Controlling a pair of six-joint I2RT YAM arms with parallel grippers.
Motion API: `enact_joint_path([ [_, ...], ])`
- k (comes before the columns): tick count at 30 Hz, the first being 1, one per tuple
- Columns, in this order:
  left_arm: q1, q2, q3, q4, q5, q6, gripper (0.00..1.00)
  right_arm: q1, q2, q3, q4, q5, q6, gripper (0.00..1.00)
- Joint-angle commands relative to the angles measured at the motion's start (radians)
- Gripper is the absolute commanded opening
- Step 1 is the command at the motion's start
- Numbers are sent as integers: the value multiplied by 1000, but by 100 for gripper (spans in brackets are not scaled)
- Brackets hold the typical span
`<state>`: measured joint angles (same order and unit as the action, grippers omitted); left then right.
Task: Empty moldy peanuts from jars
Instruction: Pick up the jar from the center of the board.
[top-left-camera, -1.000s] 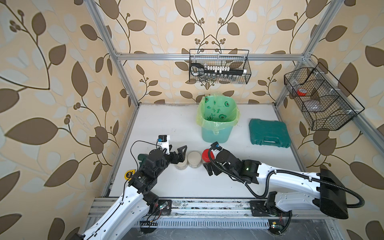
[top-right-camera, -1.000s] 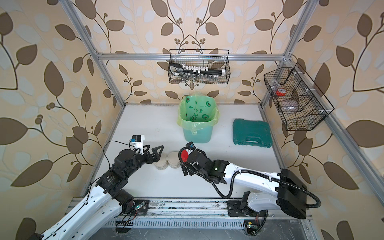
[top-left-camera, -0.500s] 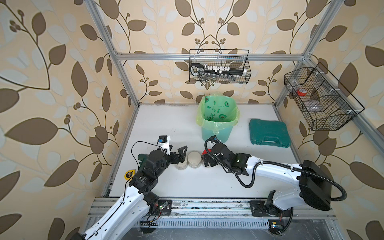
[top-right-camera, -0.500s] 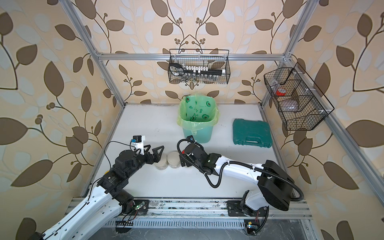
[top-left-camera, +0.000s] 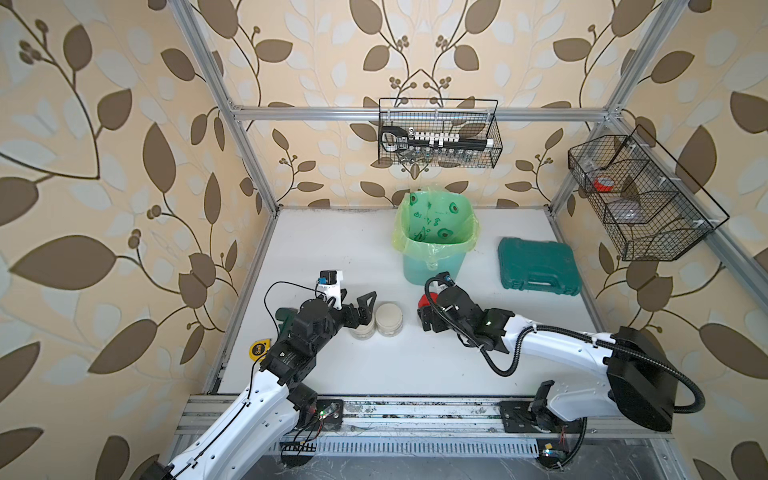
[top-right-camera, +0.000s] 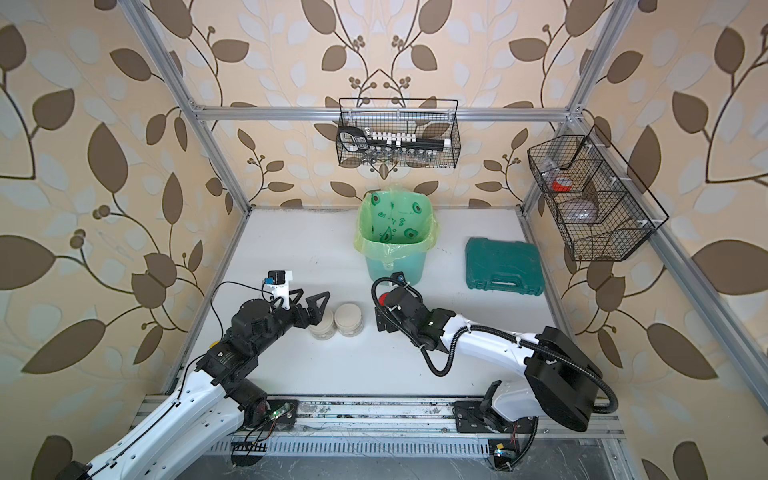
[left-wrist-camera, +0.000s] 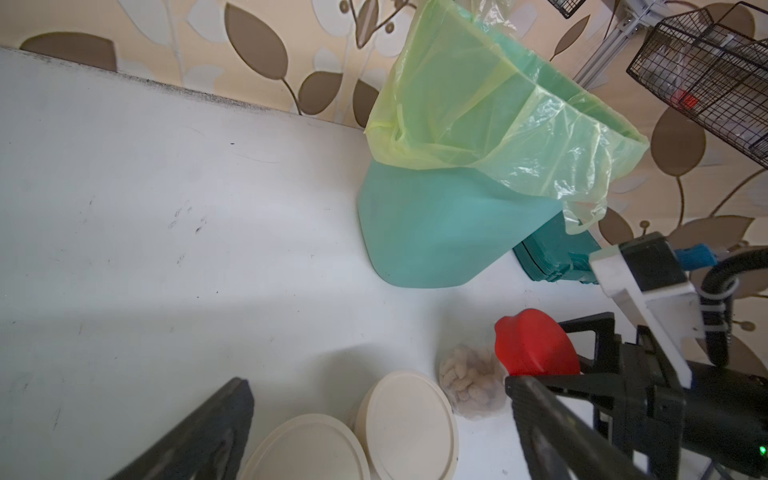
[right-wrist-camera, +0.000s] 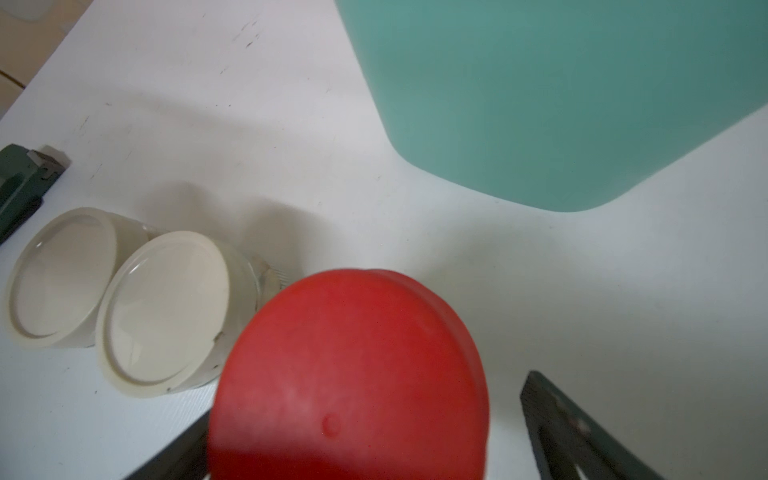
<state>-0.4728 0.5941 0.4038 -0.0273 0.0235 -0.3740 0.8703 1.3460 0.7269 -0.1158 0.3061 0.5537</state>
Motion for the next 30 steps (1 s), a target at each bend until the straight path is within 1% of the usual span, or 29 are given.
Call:
enact_joint_path([
  [1,-12,7,-3,55,26,9,99,-11,-47,-31,22,-12,-8,95],
  [5,-12,11,-4,64,36,6,99,-15,-40,-33,44,-13,-15,95],
  [12,-12,14,-8,74,54,14,99,-15,34,-17,73,-3,0,97],
  [17,-12,19,-10,81,64,17,99,-15,66,-12,71,24,11,94],
  [21,-12,23,-12,91,75,19,99,-16,71,-13,85,40,14,88],
  [25,-12,30,-11,99,93,24,99,-22,63,-9,88,48,7,78],
  [27,-12,33,-10,104,105,29,99,-24,50,-8,80,45,4,73],
  [30,-13,39,-8,109,122,32,99,-27,15,-5,50,34,-5,69],
])
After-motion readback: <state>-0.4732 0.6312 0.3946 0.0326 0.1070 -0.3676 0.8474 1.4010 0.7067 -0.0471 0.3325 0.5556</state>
